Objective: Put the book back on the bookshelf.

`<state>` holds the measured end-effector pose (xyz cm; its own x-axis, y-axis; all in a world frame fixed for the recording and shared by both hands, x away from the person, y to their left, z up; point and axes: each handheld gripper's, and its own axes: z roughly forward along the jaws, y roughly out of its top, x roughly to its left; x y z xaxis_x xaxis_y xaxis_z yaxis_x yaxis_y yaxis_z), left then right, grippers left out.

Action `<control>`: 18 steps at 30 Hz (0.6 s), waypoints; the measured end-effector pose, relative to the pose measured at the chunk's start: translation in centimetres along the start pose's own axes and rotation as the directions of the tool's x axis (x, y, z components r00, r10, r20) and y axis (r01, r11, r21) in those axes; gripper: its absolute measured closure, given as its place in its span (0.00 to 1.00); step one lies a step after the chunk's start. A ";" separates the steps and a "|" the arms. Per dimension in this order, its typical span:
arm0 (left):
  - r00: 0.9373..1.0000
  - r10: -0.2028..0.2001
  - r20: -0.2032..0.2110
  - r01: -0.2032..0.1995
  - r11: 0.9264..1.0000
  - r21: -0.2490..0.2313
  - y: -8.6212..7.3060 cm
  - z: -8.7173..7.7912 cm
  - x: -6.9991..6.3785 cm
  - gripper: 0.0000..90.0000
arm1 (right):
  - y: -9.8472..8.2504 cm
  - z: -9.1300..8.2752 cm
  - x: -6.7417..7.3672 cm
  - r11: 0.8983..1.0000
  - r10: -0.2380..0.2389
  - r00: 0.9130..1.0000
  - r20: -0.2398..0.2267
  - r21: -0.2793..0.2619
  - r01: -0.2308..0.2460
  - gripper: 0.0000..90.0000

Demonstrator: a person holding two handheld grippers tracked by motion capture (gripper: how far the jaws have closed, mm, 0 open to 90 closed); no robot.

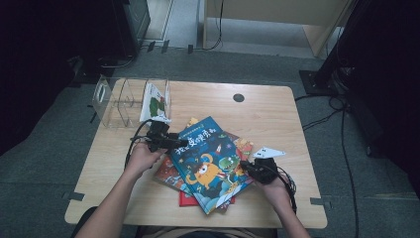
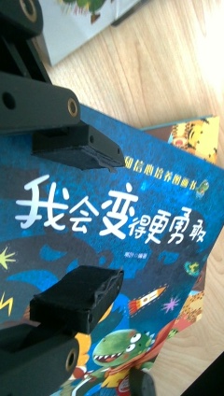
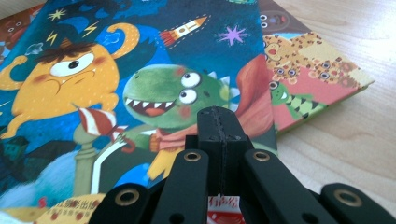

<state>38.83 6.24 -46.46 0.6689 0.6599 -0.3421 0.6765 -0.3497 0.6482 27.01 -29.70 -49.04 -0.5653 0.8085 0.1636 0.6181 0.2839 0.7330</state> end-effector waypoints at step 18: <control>0.996 0.025 -0.088 -0.021 0.999 0.046 0.5 0.9 0.9 0.43 | -1.6 -1.2 1.6 1.000 -0.004 1.000 0.007 -0.012 0.004 1.00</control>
<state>40.07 6.12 -47.03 0.6558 0.7072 -0.2643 0.6756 -0.3934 0.6236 24.48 -29.49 -49.18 -0.5639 0.8110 0.1559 0.6093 0.2812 0.7414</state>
